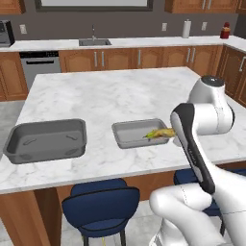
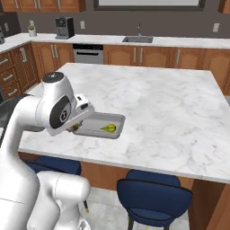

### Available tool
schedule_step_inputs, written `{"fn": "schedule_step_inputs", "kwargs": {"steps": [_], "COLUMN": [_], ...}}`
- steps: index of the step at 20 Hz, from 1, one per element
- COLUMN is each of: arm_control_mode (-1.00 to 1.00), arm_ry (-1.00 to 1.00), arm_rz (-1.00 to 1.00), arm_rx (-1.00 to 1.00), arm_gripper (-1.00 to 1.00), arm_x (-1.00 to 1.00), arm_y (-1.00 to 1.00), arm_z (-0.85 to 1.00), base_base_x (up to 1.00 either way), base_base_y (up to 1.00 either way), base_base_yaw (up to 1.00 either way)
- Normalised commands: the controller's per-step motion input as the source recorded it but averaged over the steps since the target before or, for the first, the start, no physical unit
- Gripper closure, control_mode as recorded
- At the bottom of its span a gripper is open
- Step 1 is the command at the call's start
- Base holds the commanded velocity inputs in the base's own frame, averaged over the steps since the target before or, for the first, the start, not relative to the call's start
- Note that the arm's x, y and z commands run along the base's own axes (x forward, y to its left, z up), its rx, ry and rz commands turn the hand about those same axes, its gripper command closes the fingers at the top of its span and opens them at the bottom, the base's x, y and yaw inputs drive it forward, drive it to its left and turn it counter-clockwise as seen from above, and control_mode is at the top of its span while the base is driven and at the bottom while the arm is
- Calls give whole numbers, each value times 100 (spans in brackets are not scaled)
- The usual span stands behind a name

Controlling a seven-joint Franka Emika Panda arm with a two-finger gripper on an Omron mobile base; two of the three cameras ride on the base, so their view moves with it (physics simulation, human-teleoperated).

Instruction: Place the cold items (banana and pear) from the fridge in one tupperware on the dining counter. Place the warm items (hot dog and kebab skewer) in the stove area in another tupperware.

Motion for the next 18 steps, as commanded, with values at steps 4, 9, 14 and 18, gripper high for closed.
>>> {"fn": "schedule_step_inputs", "kwargs": {"steps": [4, 9, 14, 18], "arm_control_mode": [-100, -100, -100, -100], "arm_ry": [20, 9, 4, 7], "arm_rz": [0, 0, 2, 2], "arm_rx": [-12, -9, -4, -8], "arm_gripper": [100, 100, 100, 100], "arm_x": [78, 54, 46, 52], "arm_y": [1, 3, 0, 0], "arm_z": [-8, -7, -13, -19], "base_base_x": [0, 0, 0, 0], "base_base_y": [0, 0, 0, 0], "base_base_yaw": [0, 0, 0, 0]}}
